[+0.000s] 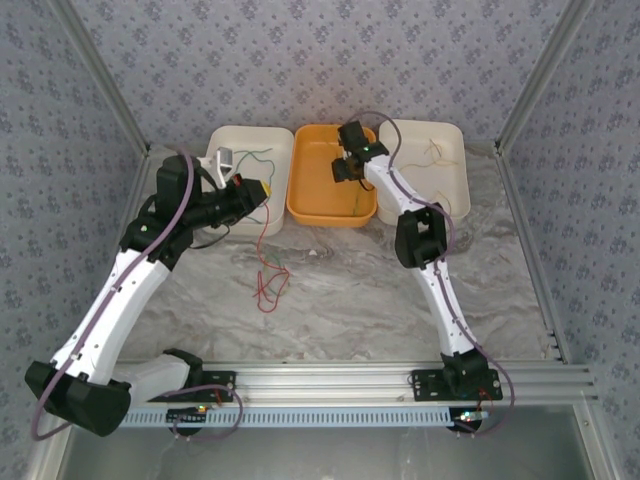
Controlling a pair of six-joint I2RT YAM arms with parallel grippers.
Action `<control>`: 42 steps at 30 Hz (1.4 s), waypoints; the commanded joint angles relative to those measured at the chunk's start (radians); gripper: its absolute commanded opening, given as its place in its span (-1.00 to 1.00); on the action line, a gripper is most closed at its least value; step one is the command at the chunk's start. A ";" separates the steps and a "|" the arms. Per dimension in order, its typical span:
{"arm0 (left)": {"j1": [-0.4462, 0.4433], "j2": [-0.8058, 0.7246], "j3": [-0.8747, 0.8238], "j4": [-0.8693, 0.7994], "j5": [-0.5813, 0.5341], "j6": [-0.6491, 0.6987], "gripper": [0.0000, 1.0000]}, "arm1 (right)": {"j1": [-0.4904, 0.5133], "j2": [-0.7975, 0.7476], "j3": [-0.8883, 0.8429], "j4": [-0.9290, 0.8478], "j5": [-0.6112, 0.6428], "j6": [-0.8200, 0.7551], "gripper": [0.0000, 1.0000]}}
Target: Untangle the cables
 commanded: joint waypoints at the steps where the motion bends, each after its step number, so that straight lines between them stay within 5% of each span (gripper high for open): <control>1: 0.007 -0.013 -0.007 0.012 0.027 0.024 -1.00 | -0.016 0.043 0.055 -0.034 -0.017 0.016 0.30; 8: 0.016 -0.019 -0.004 0.008 0.036 0.024 -1.00 | -0.020 0.102 0.134 -0.055 -0.043 0.044 0.24; 14: 0.026 -0.023 -0.010 0.017 0.042 0.020 -1.00 | -0.018 0.114 0.139 -0.066 -0.104 0.061 -0.07; 22: 0.038 -0.029 -0.014 0.021 0.056 0.015 -1.00 | -0.008 0.108 0.134 -0.072 -0.087 0.041 -1.00; 32: 0.055 -0.027 -0.032 0.027 0.061 0.013 -1.00 | 0.039 -0.264 -0.287 0.206 -0.002 -0.007 -1.00; 42: 0.055 0.031 -0.038 0.093 0.095 -0.008 -1.00 | -0.054 -0.565 -0.436 0.207 -0.016 0.017 -1.00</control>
